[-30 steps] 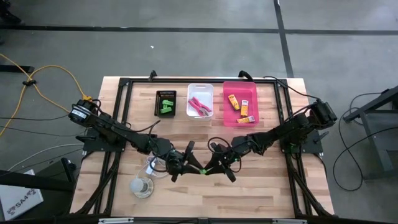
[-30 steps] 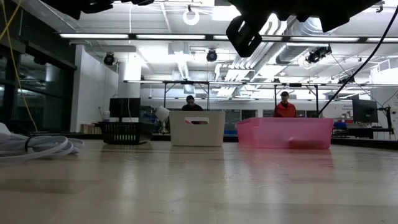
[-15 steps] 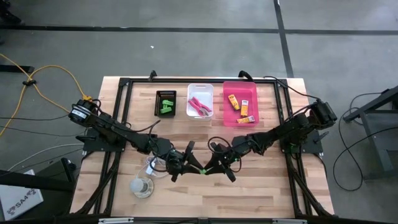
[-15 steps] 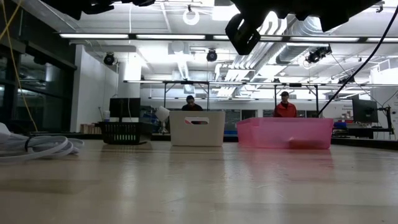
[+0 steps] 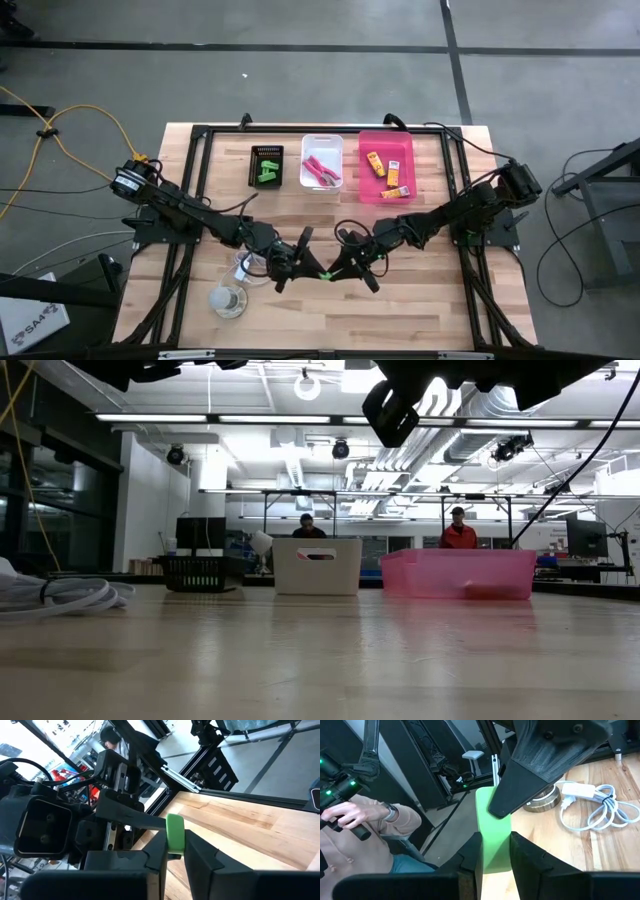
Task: Pick & Place School Supplies
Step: Put the eraser into the black bin
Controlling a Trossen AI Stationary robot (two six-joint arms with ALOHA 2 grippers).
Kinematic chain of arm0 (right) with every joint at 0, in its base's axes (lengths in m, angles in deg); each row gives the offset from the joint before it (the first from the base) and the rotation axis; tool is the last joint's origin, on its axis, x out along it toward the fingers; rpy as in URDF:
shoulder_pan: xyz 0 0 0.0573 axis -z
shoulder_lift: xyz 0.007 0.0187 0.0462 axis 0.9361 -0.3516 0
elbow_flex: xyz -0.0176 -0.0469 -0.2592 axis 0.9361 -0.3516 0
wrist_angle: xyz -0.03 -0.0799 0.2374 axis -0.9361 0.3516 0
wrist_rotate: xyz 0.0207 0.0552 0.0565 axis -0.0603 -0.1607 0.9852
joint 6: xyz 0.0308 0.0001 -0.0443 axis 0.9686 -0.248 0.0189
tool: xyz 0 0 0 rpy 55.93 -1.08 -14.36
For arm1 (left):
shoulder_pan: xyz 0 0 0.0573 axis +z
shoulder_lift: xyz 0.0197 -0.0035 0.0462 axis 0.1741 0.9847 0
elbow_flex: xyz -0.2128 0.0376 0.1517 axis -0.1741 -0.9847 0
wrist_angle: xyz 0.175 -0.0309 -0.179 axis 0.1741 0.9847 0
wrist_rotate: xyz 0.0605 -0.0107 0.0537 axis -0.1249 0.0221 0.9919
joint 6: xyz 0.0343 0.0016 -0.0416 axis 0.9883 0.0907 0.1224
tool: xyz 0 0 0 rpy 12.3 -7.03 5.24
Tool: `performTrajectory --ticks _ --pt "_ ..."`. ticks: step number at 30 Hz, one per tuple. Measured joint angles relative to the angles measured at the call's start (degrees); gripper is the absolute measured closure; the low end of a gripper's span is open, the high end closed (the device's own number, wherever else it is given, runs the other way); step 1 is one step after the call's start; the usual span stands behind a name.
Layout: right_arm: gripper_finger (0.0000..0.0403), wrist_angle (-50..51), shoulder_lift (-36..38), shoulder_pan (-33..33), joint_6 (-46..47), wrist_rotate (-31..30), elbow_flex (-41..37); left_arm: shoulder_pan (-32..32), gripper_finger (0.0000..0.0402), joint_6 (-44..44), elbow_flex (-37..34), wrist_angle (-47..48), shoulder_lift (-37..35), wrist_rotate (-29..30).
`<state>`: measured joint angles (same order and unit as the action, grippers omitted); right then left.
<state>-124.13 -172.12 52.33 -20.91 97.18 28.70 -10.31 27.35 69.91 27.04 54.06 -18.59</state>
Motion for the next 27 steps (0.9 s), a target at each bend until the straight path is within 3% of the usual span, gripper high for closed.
performTrajectory --ticks 10,27 --pt "0.0326 0.0 0.0 0.0 0.0 0.2 0.0 0.0 0.0363 0.0 0.0 0.0 0.0 0.0" --pt "0.0231 3.9 0.0 0.0 0.5 2.0 0.0 0.0 0.0362 -4.1 0.0 0.2 0.0 0.6"
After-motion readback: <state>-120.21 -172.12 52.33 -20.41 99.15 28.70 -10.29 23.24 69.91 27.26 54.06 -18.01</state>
